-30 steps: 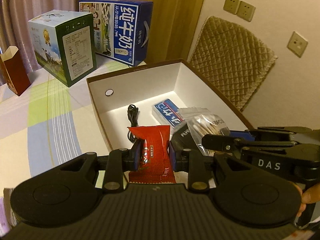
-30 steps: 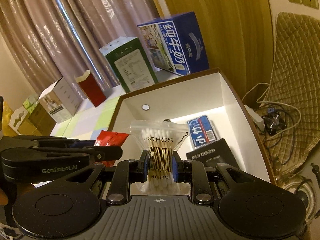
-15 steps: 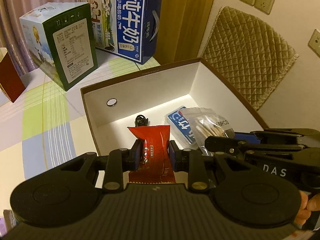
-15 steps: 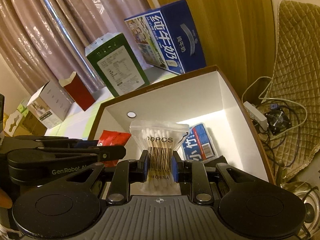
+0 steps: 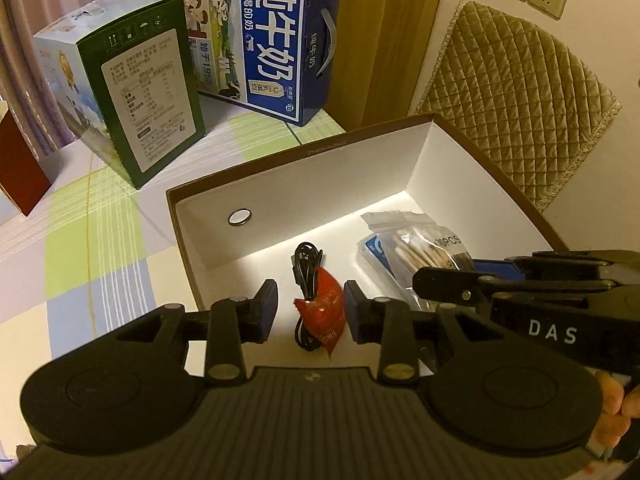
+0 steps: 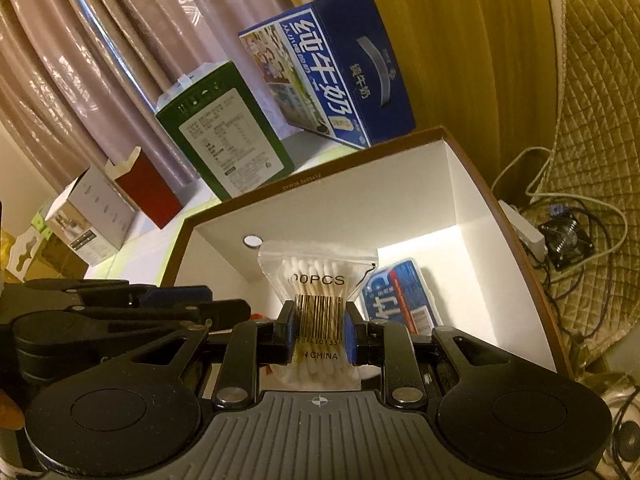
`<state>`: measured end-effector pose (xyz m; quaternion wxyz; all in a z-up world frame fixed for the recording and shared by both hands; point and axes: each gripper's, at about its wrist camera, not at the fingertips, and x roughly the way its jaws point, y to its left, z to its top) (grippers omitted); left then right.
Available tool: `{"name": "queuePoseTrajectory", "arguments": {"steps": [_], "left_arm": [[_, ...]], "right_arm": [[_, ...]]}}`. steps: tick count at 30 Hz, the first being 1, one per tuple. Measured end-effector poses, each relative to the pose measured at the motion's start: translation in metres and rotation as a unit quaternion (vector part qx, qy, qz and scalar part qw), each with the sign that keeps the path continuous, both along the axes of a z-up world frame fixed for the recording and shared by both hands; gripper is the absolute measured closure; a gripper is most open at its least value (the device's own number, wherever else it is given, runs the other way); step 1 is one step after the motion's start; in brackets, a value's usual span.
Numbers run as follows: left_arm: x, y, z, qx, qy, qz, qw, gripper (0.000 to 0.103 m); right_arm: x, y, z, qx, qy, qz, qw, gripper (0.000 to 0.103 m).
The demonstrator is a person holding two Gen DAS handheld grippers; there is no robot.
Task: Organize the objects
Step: 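Open the left tool to drop the red packet while the right tool releases the swab bag, then move both tools back from the box toward the sock and lavender tube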
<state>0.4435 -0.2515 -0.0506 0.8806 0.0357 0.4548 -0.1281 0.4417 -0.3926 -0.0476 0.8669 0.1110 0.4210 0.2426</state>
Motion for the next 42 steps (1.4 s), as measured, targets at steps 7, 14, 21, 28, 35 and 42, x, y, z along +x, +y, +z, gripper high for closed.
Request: {"name": "queuePoseTrajectory", "arguments": {"steps": [7,14,21,28,35,42], "left_arm": [[0.001,0.002,0.002,-0.001,0.000,-0.001,1.0000,0.066],[-0.006,0.003,0.009,-0.006,-0.006,-0.008,0.9999,0.058],[-0.021,0.003,0.017,-0.016,-0.012,-0.017,0.9997,0.050],[-0.043,0.006,0.027,-0.026,-0.020,-0.014,0.9994,0.038],[-0.067,0.010,0.038,-0.034,-0.020,-0.005,0.9992,0.031],[-0.092,0.016,0.045,-0.038,-0.016,0.009,0.9991,0.030]], "right_arm": [[-0.001,-0.003,0.001,-0.009,-0.009,-0.010,1.000,0.057],[-0.013,-0.011,0.010,-0.025,-0.020,-0.007,0.999,0.044],[-0.030,-0.020,0.022,-0.034,-0.033,-0.013,0.999,0.022],[-0.051,-0.031,0.035,-0.028,-0.043,-0.022,0.998,0.009],[-0.071,-0.037,0.040,-0.027,-0.040,-0.025,0.999,0.006],[-0.095,-0.036,0.042,-0.033,-0.041,-0.018,0.998,0.002]]}}
